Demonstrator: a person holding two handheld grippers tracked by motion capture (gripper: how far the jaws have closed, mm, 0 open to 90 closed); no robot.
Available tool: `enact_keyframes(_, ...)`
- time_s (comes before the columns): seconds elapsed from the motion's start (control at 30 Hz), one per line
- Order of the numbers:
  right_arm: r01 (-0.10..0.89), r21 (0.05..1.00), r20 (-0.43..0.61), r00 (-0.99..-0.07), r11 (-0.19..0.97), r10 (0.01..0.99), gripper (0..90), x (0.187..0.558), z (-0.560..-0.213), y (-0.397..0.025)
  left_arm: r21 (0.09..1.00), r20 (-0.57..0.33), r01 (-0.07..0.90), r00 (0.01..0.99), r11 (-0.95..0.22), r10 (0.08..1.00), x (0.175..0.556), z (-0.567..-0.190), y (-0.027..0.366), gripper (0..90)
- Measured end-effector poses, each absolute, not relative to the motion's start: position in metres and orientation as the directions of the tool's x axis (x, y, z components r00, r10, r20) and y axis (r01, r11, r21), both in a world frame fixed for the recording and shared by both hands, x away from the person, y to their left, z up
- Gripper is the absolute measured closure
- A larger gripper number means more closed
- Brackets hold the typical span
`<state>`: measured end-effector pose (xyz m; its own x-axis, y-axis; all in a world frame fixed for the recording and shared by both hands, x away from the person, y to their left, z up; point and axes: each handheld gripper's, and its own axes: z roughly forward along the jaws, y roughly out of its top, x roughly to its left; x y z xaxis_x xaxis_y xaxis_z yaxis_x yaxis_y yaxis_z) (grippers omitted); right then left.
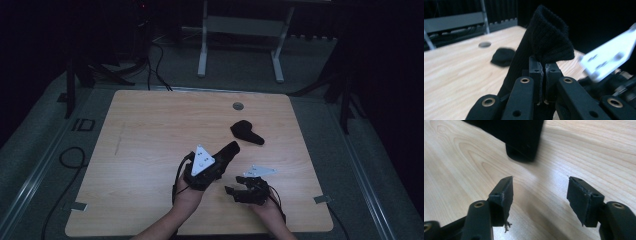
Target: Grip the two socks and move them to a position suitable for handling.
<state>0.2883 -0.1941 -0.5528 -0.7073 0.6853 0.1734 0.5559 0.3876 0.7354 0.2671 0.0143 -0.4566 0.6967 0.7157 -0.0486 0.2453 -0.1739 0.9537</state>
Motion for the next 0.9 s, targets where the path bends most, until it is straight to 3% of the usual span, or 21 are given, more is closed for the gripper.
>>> enact_keyframes(0.2, 0.531, 0.773, 0.170, -0.701, 0.347, 0.693, 30.1, 0.288, -0.547, -0.194, 0.971, -0.057, 0.200, 0.725, -0.131, 0.687, 0.260, -0.422, -0.002, 87.4)
enact_keyframes(0.3, 0.507, 0.807, 0.132, -0.657, 0.304, 0.742, 27.3, 0.290, -0.538, -0.201, 0.974, -0.087, 0.203, 0.732, -0.095, 0.675, 0.256, -0.412, -0.004, 87.3)
enact_keyframes(0.33, 0.504, 0.817, 0.133, -0.637, 0.279, 0.760, 30.1, 0.292, -0.535, -0.205, 0.976, -0.083, 0.197, 0.734, -0.095, 0.675, 0.254, -0.410, -0.004, 87.3)
enact_keyframes(0.4, 0.484, 0.843, 0.120, -0.594, 0.235, 0.795, 62.9, 0.294, -0.529, -0.216, 0.981, -0.054, 0.170, 0.716, -0.099, 0.696, 0.251, -0.411, -0.002, 87.3)
enact_keyframes(0.47, 0.479, 0.849, 0.102, -0.565, 0.225, 0.818, 81.9, 0.295, -0.525, -0.226, 0.979, -0.080, 0.191, 0.696, -0.077, 0.714, 0.252, -0.418, 0.006, 87.2)
enact_keyframes(0.5, 0.472, 0.851, 0.087, -0.559, 0.231, 0.825, 85.9, 0.294, -0.523, -0.229, 0.976, -0.110, 0.212, 0.686, -0.053, 0.719, 0.253, -0.423, 0.011, 87.2)
enact_keyframes(0.73, 0.475, 0.829, 0.039, -0.576, 0.295, 0.816, 87.4, 0.287, -0.525, -0.241, 0.940, -0.215, 0.342, 0.574, 0.008, 0.790, 0.254, -0.483, 0.046, 87.0)
enact_keyframes(0.9, 0.497, 0.793, 0.025, -0.605, 0.353, 0.796, 86.6, 0.285, -0.539, -0.234, 0.897, -0.245, 0.442, 0.526, -0.016, 0.815, 0.248, -0.522, 0.061, 86.8)
